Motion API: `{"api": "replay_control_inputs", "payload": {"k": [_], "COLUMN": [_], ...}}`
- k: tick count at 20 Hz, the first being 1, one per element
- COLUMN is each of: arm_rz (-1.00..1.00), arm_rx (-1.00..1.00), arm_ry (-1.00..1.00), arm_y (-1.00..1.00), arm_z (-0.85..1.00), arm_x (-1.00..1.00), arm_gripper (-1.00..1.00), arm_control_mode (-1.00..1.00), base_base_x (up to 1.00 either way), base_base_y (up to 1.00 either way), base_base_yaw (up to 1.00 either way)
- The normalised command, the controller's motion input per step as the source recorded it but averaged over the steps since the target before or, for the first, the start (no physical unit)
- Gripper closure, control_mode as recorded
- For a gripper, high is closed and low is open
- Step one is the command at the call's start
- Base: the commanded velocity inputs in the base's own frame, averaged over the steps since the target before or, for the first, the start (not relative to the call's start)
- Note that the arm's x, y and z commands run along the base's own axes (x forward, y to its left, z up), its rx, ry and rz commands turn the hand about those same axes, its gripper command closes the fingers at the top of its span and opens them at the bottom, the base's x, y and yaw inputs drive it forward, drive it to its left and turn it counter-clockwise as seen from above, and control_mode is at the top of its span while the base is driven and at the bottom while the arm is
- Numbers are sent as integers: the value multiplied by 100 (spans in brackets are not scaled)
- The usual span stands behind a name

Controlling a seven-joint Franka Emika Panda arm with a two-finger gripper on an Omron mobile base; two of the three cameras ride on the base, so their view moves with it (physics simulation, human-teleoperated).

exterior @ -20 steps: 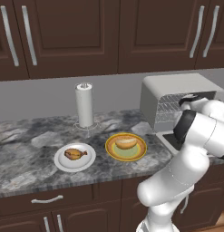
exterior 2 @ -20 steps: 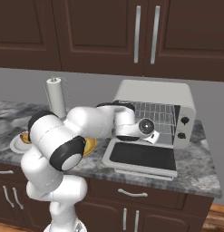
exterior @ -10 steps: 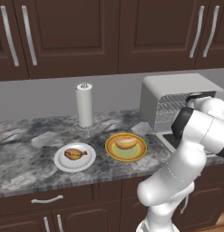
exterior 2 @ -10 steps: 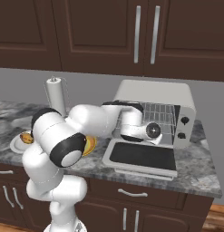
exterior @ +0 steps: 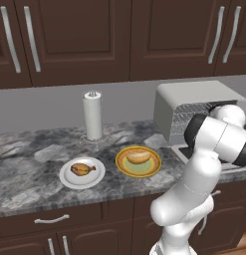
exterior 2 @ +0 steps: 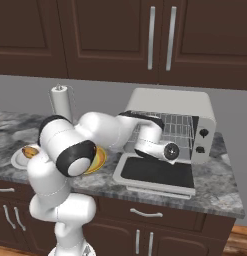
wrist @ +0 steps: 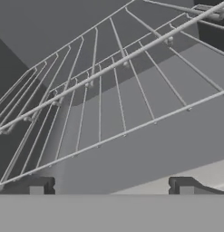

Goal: Open the toaster oven door. Place the hotdog bun on the top rack in the toaster oven and place the chicken drumstick on the bottom rack.

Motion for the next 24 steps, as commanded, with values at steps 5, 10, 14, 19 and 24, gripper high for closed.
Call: {"api": "replay_control_inputs", "payload": {"k": [5,10,14,19,24], "arm_rz": [1,3,2,1,2], "arm_rx": [3,2,2,1,2], "arm_ry": [0,0,0,-2,-4], "arm_y": [0,0,0,2,0], "arm_z": [-5,-6,-13,-17,-11], "arm_x": [15,25,24,20,28], "arm_gripper": [-100,-100,-100,-100,-100], "arm_control_mode": [-100,-100,-100,-100,-100], "base_base_x": [0,0,0,0,0], "base_base_y": [0,0,0,0,0], "base_base_yaw": [0,0,0,0,0]}}
